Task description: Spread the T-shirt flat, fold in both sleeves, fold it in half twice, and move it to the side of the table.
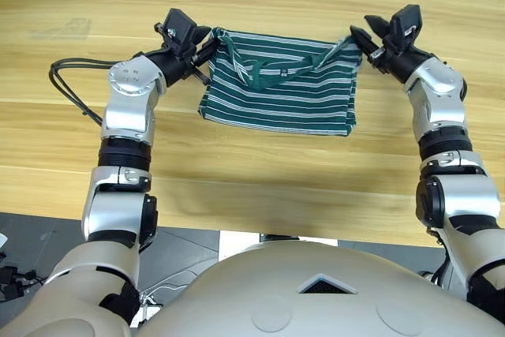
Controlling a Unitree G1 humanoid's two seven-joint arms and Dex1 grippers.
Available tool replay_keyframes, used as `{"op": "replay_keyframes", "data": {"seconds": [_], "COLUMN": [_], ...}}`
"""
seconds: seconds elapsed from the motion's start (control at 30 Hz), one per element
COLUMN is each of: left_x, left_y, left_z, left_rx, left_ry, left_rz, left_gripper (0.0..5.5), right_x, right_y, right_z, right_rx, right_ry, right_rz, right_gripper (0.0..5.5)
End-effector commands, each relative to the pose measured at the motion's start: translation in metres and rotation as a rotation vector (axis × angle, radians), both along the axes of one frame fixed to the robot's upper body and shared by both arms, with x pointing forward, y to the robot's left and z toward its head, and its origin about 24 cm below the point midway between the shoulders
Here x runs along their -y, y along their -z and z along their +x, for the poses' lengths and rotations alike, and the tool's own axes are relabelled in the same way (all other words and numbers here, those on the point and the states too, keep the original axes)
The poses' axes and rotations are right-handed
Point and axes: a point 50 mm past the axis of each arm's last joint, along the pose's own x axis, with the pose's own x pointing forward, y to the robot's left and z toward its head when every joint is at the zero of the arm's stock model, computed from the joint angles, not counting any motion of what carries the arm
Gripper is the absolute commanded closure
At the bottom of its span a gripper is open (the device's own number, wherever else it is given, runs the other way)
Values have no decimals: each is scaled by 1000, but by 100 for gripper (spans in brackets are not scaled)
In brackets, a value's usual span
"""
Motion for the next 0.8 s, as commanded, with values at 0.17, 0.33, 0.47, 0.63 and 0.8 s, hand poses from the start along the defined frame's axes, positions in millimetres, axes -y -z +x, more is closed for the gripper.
{"op": "replay_keyframes", "data": {"seconds": [0.17, 0.33, 0.47, 0.63, 0.8], "left_x": [-34, -19, -8, -19, -51], "left_y": [14, 32, 42, -7, -80], "left_z": [12, 5, -3, 4, -8], "left_rx": [-6, -20, -28, 271, 635], "left_ry": [-292, -293, -223, -289, -444], "left_rz": [105, 32, -27, -201, -160], "left_gripper": [294, 224, 155, 82, 82], "right_x": [-3, -13, -30, -48, -56], "right_y": [-1, 4, 12, 11, 6], "right_z": [1, -6, -12, 0, 16], "right_rx": [71, 87, 87, 76, 100], "right_ry": [50, -32, -181, -281, -281], "right_rz": [-37, -77, -179, -384, -666], "right_gripper": [224, 147, 66, 10, 10]}}
